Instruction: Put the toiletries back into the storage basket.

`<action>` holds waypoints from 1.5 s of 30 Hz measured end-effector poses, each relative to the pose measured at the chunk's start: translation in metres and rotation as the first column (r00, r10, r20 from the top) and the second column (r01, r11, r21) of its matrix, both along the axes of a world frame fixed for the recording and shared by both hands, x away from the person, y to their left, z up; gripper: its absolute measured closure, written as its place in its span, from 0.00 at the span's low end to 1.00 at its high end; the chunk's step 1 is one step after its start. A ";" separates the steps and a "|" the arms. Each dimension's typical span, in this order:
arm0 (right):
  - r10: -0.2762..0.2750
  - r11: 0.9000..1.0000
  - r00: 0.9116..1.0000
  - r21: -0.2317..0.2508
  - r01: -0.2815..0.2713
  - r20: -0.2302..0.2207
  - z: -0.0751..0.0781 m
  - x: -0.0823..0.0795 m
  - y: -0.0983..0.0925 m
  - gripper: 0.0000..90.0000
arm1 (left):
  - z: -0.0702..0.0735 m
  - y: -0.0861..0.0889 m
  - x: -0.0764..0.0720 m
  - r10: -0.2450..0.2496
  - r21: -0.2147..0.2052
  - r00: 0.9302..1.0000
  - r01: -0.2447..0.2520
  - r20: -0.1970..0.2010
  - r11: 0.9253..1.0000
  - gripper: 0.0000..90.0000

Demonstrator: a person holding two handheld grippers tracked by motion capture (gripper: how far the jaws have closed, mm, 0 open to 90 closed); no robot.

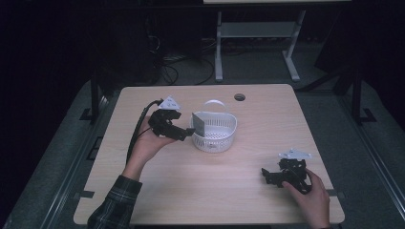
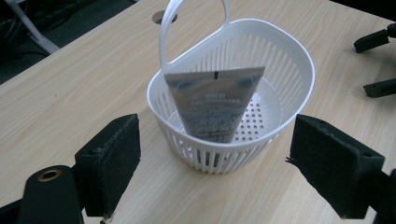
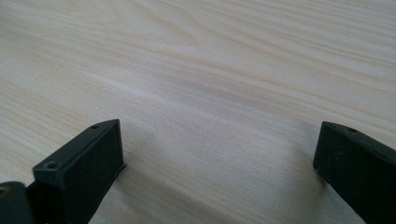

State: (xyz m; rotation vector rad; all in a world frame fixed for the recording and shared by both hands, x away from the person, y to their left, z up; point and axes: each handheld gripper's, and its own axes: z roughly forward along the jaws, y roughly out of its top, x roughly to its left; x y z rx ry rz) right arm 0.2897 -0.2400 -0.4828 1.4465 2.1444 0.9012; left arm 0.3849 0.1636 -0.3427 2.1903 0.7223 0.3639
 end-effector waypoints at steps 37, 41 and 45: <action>0.000 1.000 1.000 -0.001 0.000 -0.001 0.000 0.000 0.000 0.01 | -0.046 0.073 -0.055 0.075 -0.029 0.997 -0.075 0.023 0.997 0.17; 0.000 1.000 1.000 -0.001 0.000 -0.001 0.000 0.000 0.000 0.01 | -0.052 0.079 -0.060 0.080 -0.026 0.997 -0.079 0.022 0.997 0.17; 0.000 1.000 1.000 -0.001 0.000 -0.001 0.000 0.000 0.000 0.01 | -0.062 0.084 -0.066 0.087 -0.021 0.996 -0.087 0.019 0.996 0.17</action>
